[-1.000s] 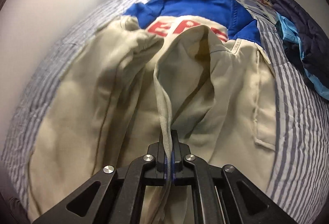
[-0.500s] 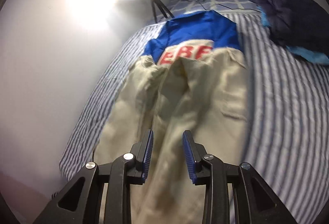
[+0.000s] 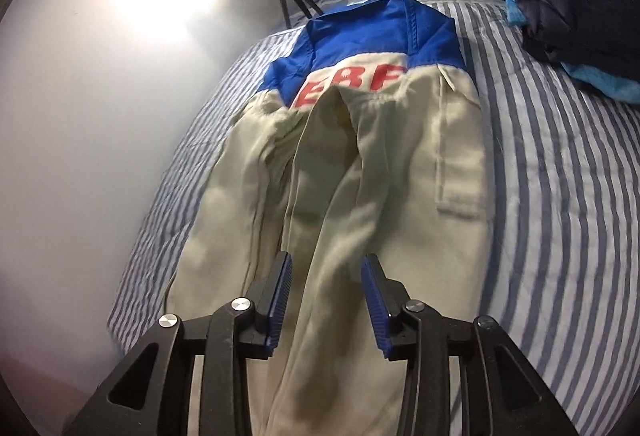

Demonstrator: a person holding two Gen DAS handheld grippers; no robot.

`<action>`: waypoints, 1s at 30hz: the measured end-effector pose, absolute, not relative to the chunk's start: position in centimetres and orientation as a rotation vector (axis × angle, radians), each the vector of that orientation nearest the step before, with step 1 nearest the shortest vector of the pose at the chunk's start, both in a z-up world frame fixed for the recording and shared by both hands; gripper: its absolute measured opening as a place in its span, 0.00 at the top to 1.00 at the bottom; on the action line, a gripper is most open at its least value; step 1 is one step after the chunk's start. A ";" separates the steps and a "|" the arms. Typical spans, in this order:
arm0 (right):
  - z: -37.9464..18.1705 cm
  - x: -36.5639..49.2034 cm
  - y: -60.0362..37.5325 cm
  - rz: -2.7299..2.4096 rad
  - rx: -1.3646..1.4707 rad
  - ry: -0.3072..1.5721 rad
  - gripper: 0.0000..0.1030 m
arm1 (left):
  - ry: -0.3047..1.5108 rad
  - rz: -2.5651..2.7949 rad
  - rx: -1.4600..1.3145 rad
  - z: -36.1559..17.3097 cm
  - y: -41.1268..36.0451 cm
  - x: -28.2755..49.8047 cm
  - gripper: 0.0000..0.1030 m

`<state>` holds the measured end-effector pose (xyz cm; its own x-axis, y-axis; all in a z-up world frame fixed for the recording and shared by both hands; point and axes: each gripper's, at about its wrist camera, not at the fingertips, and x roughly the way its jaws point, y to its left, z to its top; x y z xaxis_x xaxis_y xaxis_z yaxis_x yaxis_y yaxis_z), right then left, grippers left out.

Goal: Fold large clothes

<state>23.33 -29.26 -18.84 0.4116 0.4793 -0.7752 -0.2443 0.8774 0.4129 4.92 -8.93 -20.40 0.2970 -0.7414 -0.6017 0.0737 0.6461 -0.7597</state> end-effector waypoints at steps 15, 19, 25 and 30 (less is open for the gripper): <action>-21.5 30.3 -26.5 0.336 0.165 1.100 0.99 | 1.152 -0.640 -0.602 -21.0 -9.2 4.8 0.94; -19.1 30.2 -26.0 0.377 0.172 1.052 0.99 | 1.116 -0.617 -0.601 -20.3 -6.8 4.1 0.95; -23.5 32.2 -23.3 0.338 0.191 1.124 0.99 | 1.118 -0.545 -0.550 -21.4 -5.9 4.4 0.95; -23.8 32.3 -24.1 0.364 0.250 1.118 0.97 | 1.136 -0.525 -0.558 -22.2 -5.8 4.5 0.95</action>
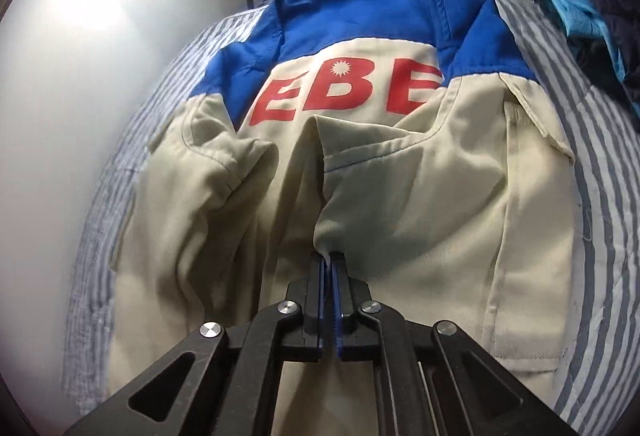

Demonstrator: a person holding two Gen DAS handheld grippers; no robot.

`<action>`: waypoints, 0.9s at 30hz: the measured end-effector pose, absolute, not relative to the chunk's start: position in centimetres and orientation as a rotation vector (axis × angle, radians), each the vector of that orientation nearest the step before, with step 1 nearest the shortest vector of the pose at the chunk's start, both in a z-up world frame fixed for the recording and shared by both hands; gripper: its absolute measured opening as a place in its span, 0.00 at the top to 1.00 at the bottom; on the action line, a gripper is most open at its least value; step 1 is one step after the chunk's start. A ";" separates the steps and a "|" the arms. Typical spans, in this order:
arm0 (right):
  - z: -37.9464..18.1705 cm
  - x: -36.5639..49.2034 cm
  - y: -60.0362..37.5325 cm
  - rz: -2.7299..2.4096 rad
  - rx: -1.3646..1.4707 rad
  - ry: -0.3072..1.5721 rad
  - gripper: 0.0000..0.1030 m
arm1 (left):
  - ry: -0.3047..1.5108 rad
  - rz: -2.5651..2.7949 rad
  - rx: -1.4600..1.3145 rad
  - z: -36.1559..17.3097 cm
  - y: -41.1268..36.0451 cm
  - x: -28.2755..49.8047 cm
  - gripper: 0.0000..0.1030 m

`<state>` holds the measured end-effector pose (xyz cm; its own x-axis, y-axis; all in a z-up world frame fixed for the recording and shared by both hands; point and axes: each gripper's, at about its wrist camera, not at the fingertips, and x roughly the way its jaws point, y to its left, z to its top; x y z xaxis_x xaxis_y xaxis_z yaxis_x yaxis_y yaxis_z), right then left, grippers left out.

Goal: Fold large clothes

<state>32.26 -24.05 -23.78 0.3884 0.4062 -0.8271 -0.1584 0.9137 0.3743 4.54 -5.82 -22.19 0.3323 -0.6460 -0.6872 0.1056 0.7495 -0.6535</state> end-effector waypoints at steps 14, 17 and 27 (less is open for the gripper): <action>-11.1 11.3 -33.9 0.571 0.283 0.949 0.71 | 1.015 -0.534 -0.517 -16.7 -0.4 0.7 0.93; -12.2 5.1 -33.3 0.586 0.223 0.957 0.71 | 1.008 -0.478 -0.483 -16.6 1.1 0.7 0.93; -23.7 -5.1 -29.6 0.530 -0.035 1.100 0.72 | 1.058 -0.407 -0.439 -20.1 1.5 2.6 0.93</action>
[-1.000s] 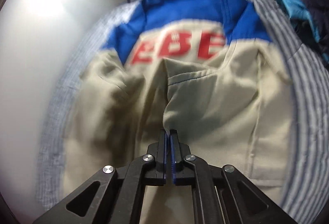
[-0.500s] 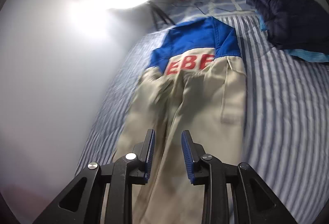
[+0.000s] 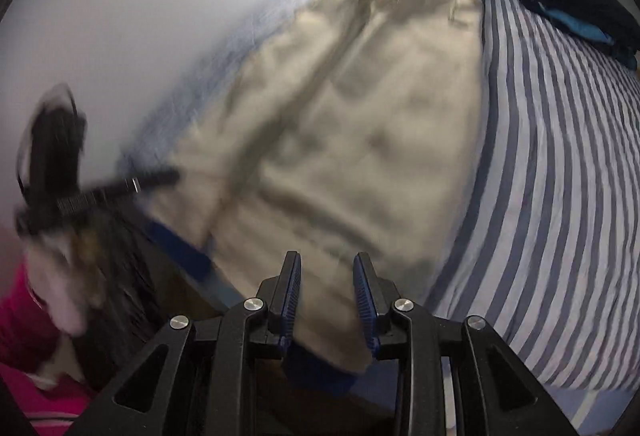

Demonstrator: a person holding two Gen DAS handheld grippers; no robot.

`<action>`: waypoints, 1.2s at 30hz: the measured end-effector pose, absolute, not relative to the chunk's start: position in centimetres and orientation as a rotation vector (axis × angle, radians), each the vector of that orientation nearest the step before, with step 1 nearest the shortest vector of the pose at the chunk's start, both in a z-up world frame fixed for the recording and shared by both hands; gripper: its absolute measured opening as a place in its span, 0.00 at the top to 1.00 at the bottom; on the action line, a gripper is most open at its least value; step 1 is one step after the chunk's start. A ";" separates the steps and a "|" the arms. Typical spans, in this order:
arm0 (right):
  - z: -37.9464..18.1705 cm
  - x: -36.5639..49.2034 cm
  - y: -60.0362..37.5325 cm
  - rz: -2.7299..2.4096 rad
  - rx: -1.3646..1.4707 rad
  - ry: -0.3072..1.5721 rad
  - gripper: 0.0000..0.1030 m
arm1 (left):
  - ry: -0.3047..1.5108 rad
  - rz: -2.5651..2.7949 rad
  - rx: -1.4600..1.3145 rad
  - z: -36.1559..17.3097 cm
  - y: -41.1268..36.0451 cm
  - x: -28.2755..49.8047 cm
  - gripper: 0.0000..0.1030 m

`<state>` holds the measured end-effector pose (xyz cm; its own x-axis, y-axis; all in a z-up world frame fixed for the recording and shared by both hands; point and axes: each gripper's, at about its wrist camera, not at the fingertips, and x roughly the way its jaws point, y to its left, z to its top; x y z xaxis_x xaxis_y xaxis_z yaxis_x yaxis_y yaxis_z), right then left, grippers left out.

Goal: Fold large clothes

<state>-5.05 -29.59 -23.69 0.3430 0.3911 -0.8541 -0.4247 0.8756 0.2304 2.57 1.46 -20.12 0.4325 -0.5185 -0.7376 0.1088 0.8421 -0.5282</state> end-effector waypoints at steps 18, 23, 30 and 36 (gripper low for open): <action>-20.6 4.9 -27.6 0.741 0.332 1.100 0.50 | 1.038 -0.421 -0.077 -20.9 -5.7 -0.9 0.37; -23.6 9.7 -25.8 0.735 0.477 1.186 0.50 | 0.986 -0.385 0.038 -21.7 -6.8 -1.2 0.50; -25.6 13.2 -23.1 0.669 0.524 1.222 0.38 | 0.981 -0.400 -0.049 -21.5 -4.9 -1.1 0.85; -25.9 13.9 -20.3 0.678 0.428 1.246 0.68 | 1.000 -0.439 -0.184 -20.8 -3.6 -0.7 0.92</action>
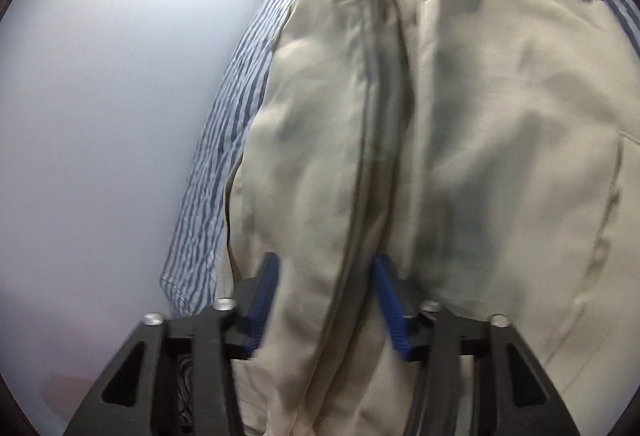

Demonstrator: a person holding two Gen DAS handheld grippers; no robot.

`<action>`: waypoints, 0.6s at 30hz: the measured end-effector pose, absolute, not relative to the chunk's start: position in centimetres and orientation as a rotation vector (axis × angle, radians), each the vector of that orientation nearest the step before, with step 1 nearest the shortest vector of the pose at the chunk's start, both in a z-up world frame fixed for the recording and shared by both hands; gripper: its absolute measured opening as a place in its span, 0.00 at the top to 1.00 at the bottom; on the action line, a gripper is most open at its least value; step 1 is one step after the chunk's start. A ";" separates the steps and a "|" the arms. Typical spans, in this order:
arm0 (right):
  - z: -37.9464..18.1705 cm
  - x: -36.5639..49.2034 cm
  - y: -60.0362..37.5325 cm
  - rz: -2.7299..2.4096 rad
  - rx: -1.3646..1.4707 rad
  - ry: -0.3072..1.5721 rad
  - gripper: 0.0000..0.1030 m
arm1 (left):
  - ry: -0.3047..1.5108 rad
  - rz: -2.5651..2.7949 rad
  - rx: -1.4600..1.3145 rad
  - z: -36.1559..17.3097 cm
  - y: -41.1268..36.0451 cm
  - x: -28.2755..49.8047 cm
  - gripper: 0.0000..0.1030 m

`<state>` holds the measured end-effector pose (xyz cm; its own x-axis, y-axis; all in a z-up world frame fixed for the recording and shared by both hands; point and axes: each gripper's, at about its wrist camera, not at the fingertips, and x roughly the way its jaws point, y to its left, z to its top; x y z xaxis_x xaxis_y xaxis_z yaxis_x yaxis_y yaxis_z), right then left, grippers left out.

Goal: Fold large clothes

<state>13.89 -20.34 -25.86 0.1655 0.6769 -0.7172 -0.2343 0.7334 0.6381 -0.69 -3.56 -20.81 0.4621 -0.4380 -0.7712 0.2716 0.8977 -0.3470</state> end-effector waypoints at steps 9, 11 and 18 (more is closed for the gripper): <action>-23.8 12.6 -20.4 0.636 0.266 1.186 0.97 | 0.984 -0.512 -0.179 -19.5 -5.8 -0.5 0.93; -25.2 12.9 -19.9 0.614 0.241 1.213 0.94 | 1.029 -0.511 -0.145 -21.0 -6.4 0.0 0.92; -21.5 9.7 -23.6 0.634 0.281 1.132 0.71 | 1.077 -0.605 -0.160 -19.7 -5.4 -0.9 0.82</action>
<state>9.74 -23.60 -21.54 0.2750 0.6003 -0.7510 -0.3263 0.7930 0.5144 -0.86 -5.39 -19.65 0.3309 -0.5361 -0.7766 0.3850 0.8280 -0.4075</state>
